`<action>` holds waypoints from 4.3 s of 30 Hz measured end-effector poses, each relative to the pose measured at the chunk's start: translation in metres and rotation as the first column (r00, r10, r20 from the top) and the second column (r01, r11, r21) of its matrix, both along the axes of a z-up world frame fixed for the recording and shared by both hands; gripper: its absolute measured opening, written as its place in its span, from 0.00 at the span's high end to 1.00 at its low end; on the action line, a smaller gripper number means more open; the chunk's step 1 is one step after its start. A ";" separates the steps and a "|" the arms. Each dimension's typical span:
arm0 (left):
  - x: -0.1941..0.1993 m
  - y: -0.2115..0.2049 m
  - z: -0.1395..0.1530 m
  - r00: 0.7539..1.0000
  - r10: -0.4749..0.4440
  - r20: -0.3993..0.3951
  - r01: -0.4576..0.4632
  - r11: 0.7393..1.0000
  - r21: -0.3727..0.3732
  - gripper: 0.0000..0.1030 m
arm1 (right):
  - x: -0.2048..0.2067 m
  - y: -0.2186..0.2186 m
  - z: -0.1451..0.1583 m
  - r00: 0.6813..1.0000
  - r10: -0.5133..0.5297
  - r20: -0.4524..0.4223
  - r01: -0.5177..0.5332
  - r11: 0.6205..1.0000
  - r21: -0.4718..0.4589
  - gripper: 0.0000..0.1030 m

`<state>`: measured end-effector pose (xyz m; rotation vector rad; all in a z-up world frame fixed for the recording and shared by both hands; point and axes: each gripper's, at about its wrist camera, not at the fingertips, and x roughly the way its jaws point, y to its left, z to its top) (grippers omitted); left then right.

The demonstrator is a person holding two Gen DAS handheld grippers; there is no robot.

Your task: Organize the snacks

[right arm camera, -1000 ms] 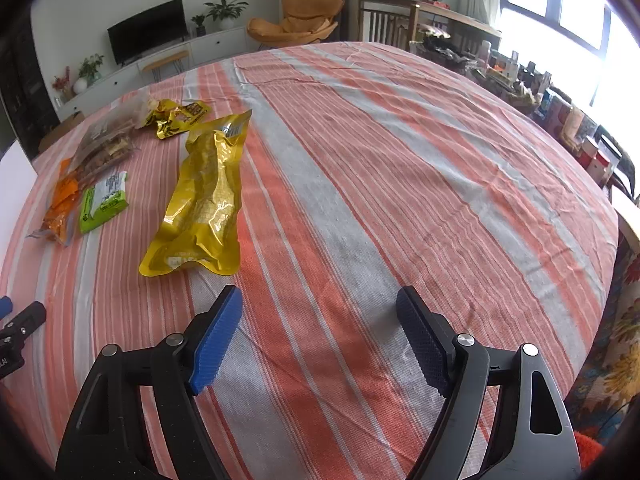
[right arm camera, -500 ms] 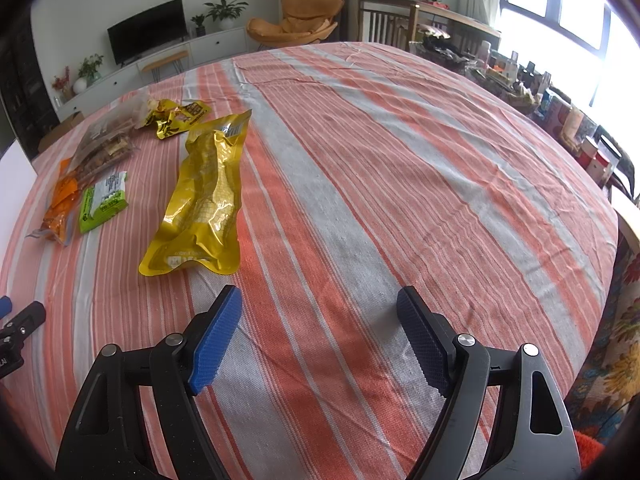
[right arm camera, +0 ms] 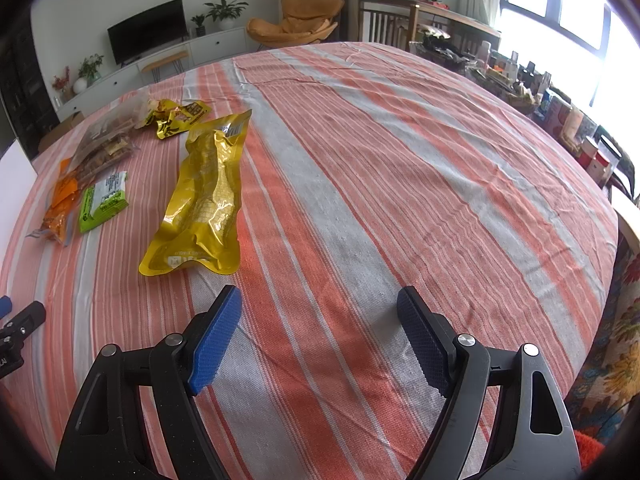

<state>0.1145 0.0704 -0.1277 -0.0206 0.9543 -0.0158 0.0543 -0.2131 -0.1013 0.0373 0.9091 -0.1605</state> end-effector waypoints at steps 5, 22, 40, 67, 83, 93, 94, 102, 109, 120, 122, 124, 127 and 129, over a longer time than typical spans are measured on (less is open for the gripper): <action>0.000 0.000 0.000 1.000 0.000 0.000 0.000 1.000 0.000 0.00 | 0.000 0.000 0.000 1.000 0.000 0.000 0.000 1.000 0.000 0.20; 0.000 0.000 0.000 1.000 0.000 0.000 0.000 1.000 0.000 0.00 | 0.000 0.000 0.000 1.000 0.000 0.000 0.000 1.000 0.000 0.20; 0.000 0.000 0.000 1.000 0.001 0.000 -0.001 1.000 0.000 0.00 | -0.001 0.000 0.000 1.000 0.000 0.000 0.000 1.000 0.000 0.20; 0.000 0.000 0.000 1.000 0.001 0.000 -0.001 1.000 0.001 0.00 | -0.001 0.000 0.001 1.000 -0.001 0.000 0.001 1.000 0.000 0.20; 0.000 0.000 0.000 1.000 0.002 0.000 -0.002 1.000 0.001 0.00 | -0.001 0.000 0.001 1.000 -0.001 0.000 0.001 1.000 0.000 0.20; 0.000 0.000 0.000 1.000 0.002 0.000 -0.002 1.000 0.001 0.00 | -0.001 0.000 0.001 1.000 -0.001 0.000 0.001 1.000 0.000 0.20; 0.000 0.000 0.000 1.000 0.002 0.000 -0.002 1.000 0.001 0.00 | -0.002 -0.001 0.001 1.000 -0.001 0.000 0.001 1.000 0.000 0.20; -0.001 0.000 0.000 1.000 0.003 0.001 -0.003 1.000 0.001 0.00 | -0.001 -0.001 0.001 1.000 -0.001 0.000 0.001 1.000 0.000 0.20; 0.003 0.001 0.001 0.999 -0.008 -0.039 0.008 1.000 -0.003 0.00 | -0.002 -0.001 0.002 1.000 0.000 0.000 0.000 1.000 0.001 0.20; 0.056 0.020 0.045 0.997 0.018 -0.069 -0.028 0.991 -0.134 0.01 | -0.003 -0.001 0.003 1.000 0.000 0.000 0.000 1.000 0.002 0.19; 0.076 0.009 0.038 0.994 -0.015 -0.106 0.002 0.993 -0.121 0.06 | -0.003 -0.001 0.002 1.000 0.000 0.000 0.000 1.000 0.002 0.19; 0.088 -0.004 0.031 0.990 -0.050 -0.128 0.039 0.995 -0.089 0.08 | -0.003 -0.001 0.002 1.000 0.000 0.000 0.000 1.000 0.002 0.19; 0.104 -0.018 0.019 0.987 -0.065 -0.147 0.063 0.998 -0.018 0.13 | -0.003 -0.001 0.003 1.000 0.000 0.000 0.000 1.000 0.002 0.19; 0.111 -0.019 0.010 0.982 -0.071 -0.173 0.068 0.997 -0.024 0.23 | -0.003 -0.001 0.002 1.000 0.000 0.000 0.000 1.000 0.002 0.19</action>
